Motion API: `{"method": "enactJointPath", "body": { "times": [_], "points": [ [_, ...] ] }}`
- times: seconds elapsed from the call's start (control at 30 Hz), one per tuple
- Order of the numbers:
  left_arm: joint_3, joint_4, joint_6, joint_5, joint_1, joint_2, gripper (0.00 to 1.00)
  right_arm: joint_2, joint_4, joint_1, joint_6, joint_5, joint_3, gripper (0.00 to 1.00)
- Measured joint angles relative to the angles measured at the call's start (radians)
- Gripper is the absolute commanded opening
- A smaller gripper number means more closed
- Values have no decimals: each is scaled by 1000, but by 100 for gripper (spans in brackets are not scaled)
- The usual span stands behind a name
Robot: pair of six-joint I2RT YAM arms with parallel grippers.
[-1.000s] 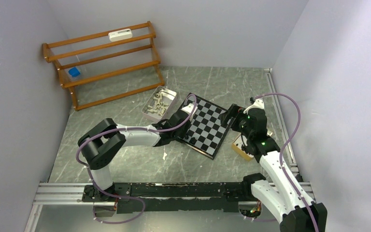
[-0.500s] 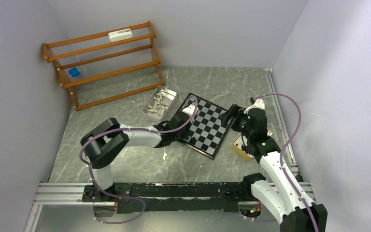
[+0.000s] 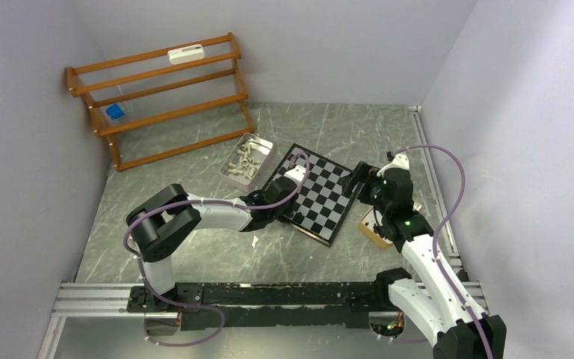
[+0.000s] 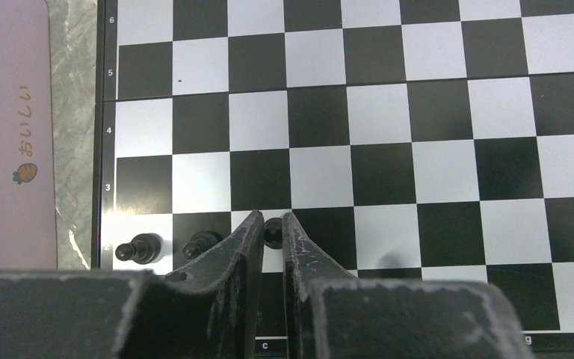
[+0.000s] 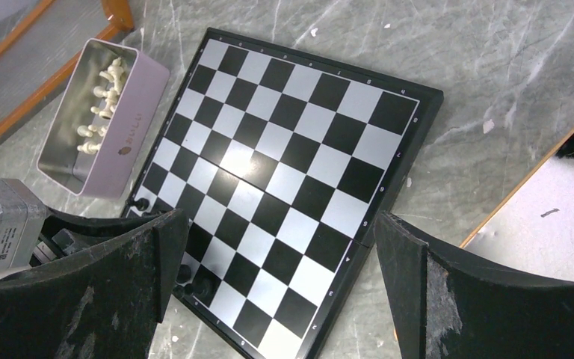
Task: Set up the chess pieces on the board
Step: Place the chess piece on the chessboard.
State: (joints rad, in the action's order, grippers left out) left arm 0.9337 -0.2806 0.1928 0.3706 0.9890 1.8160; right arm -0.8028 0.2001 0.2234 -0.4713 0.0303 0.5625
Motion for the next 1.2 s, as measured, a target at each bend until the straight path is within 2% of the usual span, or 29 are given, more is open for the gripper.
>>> {"method": "enactJointPath", "body": {
  "times": [0.43, 0.93, 1.1, 1.2],
  "points": [
    [-2, 13, -5, 48, 16, 0, 17, 0, 0, 0, 0, 0, 0, 100],
    [-2, 16, -5, 64, 16, 0, 20, 3, 0, 0, 0, -1, -1, 100],
    [-2, 18, -5, 67, 16, 0, 24, 4, 0, 0, 0, -1, -1, 100],
    [-2, 27, -5, 68, 16, 0, 22, 4, 0, 0, 0, -1, -1, 100]
  ]
}}
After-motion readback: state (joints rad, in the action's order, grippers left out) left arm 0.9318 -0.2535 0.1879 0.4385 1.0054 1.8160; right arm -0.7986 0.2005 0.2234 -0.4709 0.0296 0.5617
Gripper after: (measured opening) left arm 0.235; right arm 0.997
